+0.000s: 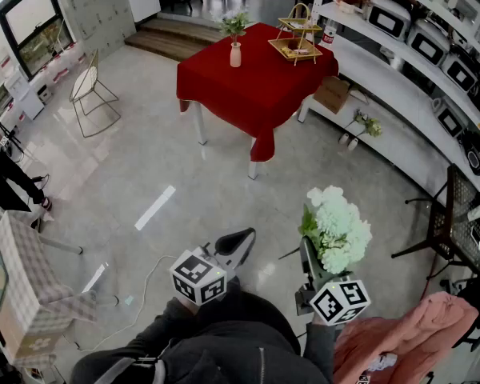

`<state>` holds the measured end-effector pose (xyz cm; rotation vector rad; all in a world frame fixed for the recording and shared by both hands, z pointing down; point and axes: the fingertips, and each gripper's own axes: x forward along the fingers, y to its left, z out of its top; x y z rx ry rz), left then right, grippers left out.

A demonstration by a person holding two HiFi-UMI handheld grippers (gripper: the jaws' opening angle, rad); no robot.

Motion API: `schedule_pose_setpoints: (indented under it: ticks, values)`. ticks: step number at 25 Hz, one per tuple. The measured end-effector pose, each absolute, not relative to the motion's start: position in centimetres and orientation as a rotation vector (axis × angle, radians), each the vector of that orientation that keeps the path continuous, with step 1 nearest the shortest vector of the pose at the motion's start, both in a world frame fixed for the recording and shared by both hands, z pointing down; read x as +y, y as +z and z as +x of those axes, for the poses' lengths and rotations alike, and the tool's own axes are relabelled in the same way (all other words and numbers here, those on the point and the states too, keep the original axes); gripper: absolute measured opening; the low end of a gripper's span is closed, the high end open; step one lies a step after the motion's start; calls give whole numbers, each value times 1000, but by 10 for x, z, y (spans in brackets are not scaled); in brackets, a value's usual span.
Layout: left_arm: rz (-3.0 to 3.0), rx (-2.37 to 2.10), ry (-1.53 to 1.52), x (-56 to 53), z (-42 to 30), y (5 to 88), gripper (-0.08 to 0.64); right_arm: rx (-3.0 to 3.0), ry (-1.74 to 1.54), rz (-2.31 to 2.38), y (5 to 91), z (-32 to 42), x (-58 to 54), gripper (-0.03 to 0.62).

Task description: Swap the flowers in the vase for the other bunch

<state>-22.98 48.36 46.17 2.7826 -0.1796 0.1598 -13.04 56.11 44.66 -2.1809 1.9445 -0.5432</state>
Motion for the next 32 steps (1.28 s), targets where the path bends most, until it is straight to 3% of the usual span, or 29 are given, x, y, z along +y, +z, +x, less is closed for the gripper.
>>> schedule_pose_setpoints:
  ticks: [18,32]
  values:
    - [2768,-258,185,484,-243,463,8,1983,-576,-2132,446,-141,548,71]
    - [2764,-239,218,445,-189,462,8,1994,-590,-2126,442,-104,506,71]
